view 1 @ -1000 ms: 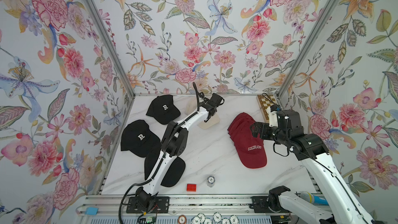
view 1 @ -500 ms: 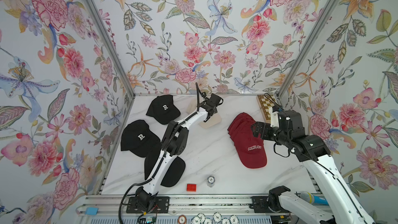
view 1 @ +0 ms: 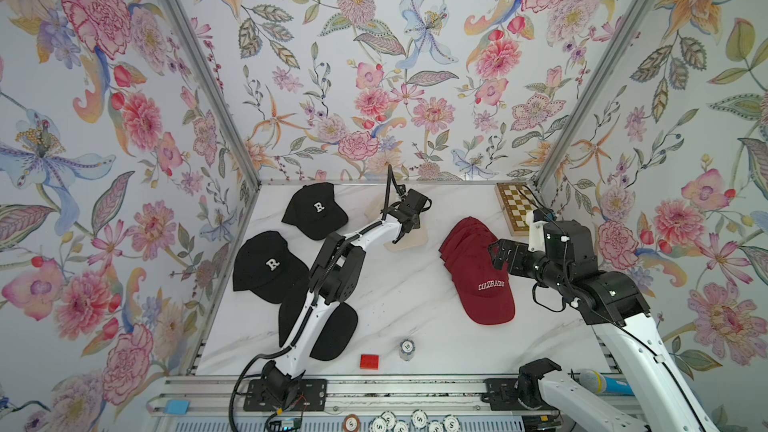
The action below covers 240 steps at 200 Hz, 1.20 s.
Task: Stack the baseball caps by color
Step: Place the baseball cap on the baseball cap.
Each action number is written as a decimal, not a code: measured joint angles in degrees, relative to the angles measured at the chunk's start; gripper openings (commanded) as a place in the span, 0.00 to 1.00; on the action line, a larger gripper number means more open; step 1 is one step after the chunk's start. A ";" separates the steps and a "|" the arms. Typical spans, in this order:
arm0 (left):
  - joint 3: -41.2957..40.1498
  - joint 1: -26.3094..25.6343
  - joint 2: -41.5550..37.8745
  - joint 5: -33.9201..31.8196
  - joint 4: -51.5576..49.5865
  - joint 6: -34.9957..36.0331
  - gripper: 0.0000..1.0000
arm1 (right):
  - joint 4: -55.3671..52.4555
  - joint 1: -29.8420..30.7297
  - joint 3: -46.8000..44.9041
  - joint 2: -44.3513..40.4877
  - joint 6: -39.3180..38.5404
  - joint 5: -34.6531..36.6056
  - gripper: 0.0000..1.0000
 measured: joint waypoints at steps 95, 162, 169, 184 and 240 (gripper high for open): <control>-10.08 -2.21 -6.47 0.39 2.14 1.44 0.34 | -4.17 1.16 -0.02 -5.35 1.51 2.16 0.99; -17.00 -2.89 -14.36 0.37 1.64 2.54 0.72 | -6.80 1.16 2.40 -4.92 -0.11 3.43 0.99; -17.84 -2.89 -15.61 0.35 1.66 2.47 0.73 | -6.75 1.16 2.80 -4.57 -0.31 3.41 0.99; -19.43 -2.89 -18.12 0.39 1.81 2.60 0.76 | -6.67 1.16 3.17 -4.04 -0.68 3.39 0.99; -21.77 -2.84 -26.77 0.61 1.75 3.67 0.85 | -5.64 1.46 3.67 -1.42 -1.38 2.69 0.99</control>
